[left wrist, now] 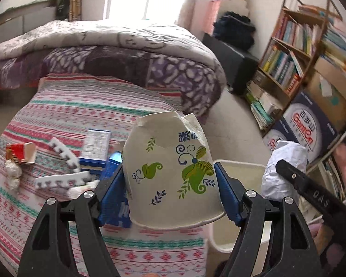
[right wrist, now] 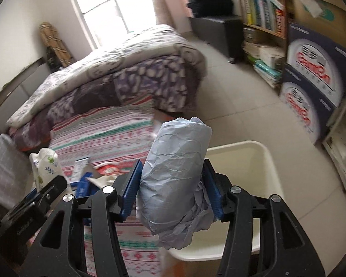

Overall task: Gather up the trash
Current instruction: 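Carry the cup and bag over the white bin and open both grippers, then move both grippers back over the blanket toward the orange peel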

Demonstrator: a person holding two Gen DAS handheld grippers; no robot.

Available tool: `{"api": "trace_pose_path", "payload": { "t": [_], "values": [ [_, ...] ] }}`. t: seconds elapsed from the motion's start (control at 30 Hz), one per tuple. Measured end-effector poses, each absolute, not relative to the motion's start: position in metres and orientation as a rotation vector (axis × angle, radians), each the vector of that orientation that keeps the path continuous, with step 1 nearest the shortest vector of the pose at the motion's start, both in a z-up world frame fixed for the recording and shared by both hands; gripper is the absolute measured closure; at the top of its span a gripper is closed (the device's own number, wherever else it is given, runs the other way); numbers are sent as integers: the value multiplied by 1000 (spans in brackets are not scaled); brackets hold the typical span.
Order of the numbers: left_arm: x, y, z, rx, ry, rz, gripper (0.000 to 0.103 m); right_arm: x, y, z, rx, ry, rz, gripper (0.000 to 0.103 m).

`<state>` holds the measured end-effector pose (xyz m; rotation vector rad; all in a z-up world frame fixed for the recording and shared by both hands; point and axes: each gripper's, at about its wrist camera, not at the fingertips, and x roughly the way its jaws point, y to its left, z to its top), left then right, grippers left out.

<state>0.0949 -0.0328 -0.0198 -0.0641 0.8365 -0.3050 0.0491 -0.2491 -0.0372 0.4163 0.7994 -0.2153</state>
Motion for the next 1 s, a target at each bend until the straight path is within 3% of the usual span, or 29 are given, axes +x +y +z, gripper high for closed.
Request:
{"api": "trace_pose_path", "payload": {
  "t": [0.17, 0.33, 0.5, 0.77, 1.0],
  "values": [
    [92, -63, -32, -22, 857, -355, 30, 39, -276, -36, 440, 790, -303, 46],
    [87, -90, -40, 7, 870, -395, 30, 23, -297, -28, 440, 746, -401, 25],
    [83, -113, -47, 27, 885, -432, 29, 13, -314, -22, 446, 711, -457, 12],
    [74, -146, -52, 51, 894, -494, 28, 10, -333, -18, 495, 694, -477, 9],
    [71, -157, -52, 38, 905, -539, 16, 3, -341, -18, 520, 680, -498, 8]
  ]
}}
